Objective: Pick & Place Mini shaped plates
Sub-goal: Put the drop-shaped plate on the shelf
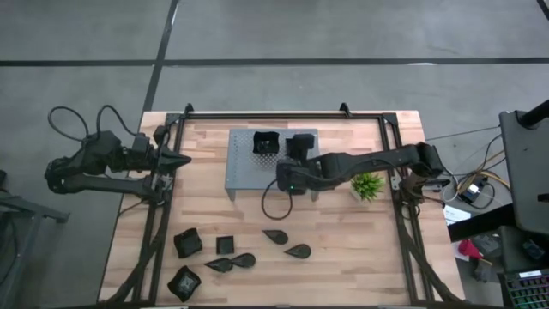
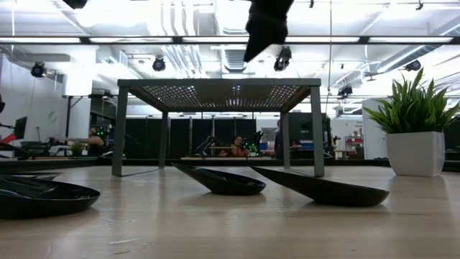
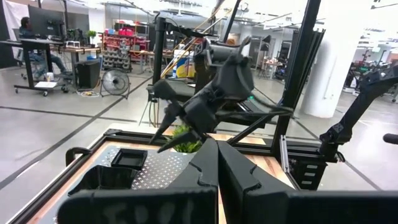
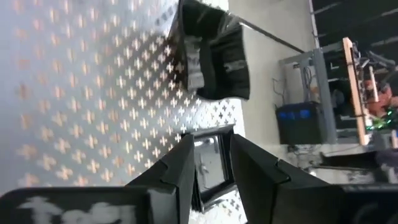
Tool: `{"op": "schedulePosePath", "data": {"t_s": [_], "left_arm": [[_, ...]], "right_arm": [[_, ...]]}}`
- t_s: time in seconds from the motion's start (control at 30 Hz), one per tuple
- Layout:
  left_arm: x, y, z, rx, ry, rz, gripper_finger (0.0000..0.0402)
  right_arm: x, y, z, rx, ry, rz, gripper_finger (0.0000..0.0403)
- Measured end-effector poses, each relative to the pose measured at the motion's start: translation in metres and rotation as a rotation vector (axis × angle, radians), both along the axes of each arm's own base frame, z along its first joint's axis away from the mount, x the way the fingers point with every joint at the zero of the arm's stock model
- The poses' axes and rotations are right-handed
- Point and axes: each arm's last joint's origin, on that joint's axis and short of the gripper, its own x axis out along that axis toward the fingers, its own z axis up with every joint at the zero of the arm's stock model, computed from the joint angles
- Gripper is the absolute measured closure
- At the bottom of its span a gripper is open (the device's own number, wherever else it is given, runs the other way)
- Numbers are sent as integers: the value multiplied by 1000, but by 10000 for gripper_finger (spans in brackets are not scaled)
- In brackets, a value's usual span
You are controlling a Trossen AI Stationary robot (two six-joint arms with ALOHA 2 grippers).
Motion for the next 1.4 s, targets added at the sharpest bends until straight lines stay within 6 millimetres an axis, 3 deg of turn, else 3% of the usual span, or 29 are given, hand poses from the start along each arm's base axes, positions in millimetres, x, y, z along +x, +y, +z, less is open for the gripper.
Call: {"op": "schedulePosePath", "data": {"t_s": [0.37, 0.6, 0.77, 1.07, 1.4], "left_arm": [[0, 0, 0, 0, 0, 0, 401], [0, 0, 0, 0, 0, 0, 401], [0, 0, 0, 0, 0, 0, 401], [0, 0, 0, 0, -1, 0, 401], [0, 0, 0, 0, 0, 0, 401]], "right_arm": [[-5, 38, 0, 309, -93, 19, 336], [-14, 79, -2, 468, -106, 76, 354], [-21, 108, -5, 638, -166, 16, 351], [-40, 142, -39, 754, -205, -109, 330], [-50, 144, -82, 882, -193, -267, 335]]}}
